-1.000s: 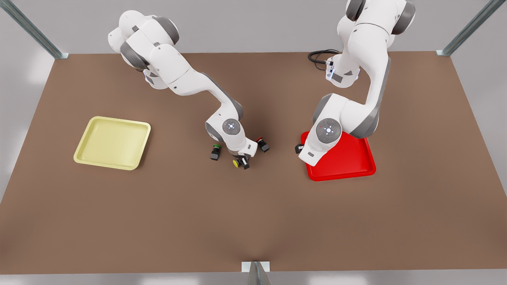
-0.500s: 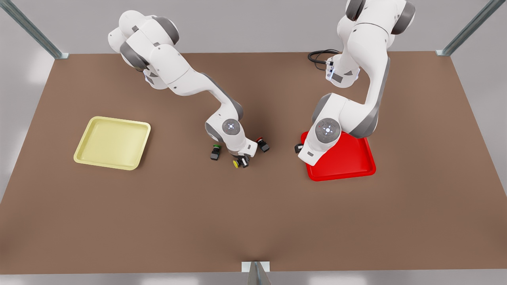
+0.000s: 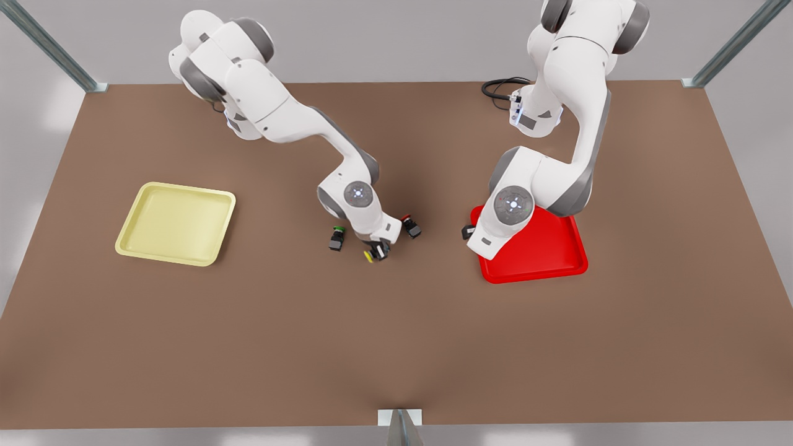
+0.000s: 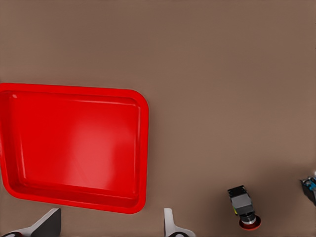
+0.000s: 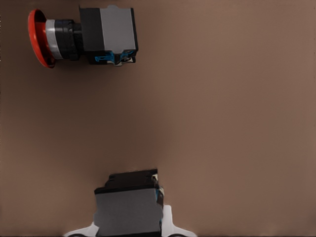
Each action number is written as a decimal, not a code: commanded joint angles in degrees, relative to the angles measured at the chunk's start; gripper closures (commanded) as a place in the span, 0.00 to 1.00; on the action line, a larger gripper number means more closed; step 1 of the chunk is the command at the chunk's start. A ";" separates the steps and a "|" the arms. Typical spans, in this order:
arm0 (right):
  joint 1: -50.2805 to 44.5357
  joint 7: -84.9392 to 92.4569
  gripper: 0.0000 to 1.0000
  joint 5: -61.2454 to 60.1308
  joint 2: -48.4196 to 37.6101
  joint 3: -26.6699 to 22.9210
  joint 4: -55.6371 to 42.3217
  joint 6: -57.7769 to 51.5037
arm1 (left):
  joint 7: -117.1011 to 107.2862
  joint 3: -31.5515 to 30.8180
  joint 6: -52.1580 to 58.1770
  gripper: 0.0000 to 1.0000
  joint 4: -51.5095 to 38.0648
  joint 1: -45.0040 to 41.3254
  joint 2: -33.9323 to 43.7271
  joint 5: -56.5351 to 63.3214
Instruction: Place the switches on the corresponding trays according to their colors
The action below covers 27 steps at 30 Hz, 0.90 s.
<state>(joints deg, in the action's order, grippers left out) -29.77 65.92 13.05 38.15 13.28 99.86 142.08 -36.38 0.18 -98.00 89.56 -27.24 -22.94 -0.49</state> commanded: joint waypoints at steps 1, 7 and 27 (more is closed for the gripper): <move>0.23 0.00 0.50 0.04 -0.62 -0.01 0.16 -1.36 | 0.00 0.09 0.00 0.00 0.00 0.00 0.00 0.05; 4.28 1.05 0.50 -0.05 -16.52 -0.01 20.80 -1.63 | -0.27 -0.09 -0.35 0.00 0.00 -1.32 0.00 -0.48; 12.28 57.30 0.50 0.04 -25.85 -35.86 41.91 3.82 | -7.30 -11.07 -5.97 0.00 0.00 -8.09 -1.58 -2.06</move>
<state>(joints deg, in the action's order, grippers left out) -17.30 123.86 13.21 12.34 -23.02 141.77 146.01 -43.21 -10.89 -105.08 89.56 -35.73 -25.00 -2.05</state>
